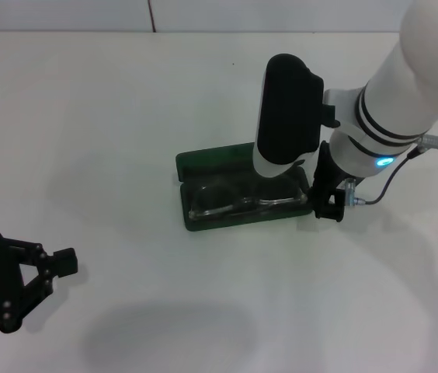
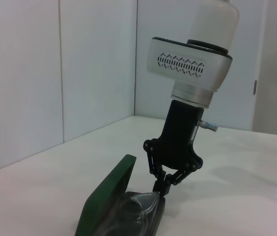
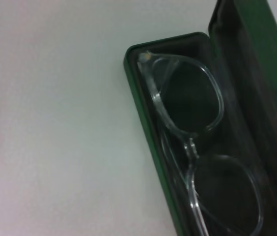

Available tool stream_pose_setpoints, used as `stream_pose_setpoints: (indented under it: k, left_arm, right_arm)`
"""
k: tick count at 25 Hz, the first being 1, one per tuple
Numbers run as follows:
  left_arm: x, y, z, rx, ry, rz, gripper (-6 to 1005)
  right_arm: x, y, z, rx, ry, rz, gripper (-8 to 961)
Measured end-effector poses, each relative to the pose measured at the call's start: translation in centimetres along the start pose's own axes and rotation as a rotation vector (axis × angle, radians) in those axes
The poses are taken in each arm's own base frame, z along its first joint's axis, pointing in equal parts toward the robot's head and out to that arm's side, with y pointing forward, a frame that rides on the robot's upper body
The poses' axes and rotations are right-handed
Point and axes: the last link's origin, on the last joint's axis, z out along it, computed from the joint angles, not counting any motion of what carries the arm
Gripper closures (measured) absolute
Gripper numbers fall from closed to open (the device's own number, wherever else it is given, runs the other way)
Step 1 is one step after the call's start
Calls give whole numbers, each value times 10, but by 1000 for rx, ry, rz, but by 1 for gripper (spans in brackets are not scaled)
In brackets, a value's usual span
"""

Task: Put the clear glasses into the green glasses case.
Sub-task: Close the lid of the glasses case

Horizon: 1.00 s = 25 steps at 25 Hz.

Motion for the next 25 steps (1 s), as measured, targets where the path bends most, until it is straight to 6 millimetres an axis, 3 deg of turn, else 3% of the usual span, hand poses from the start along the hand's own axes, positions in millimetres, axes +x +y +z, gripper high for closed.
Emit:
stream_pose_setpoints:
  k: [15,25]
  left_arm:
    - [1,-1,0,3,3,2,949]
    - [3,-2,1,2,15,-3,949]
  right_arm:
    - [-6,10,-26,52,-20,-16,901]
    - [3,14,-30,51,-42,10,899]
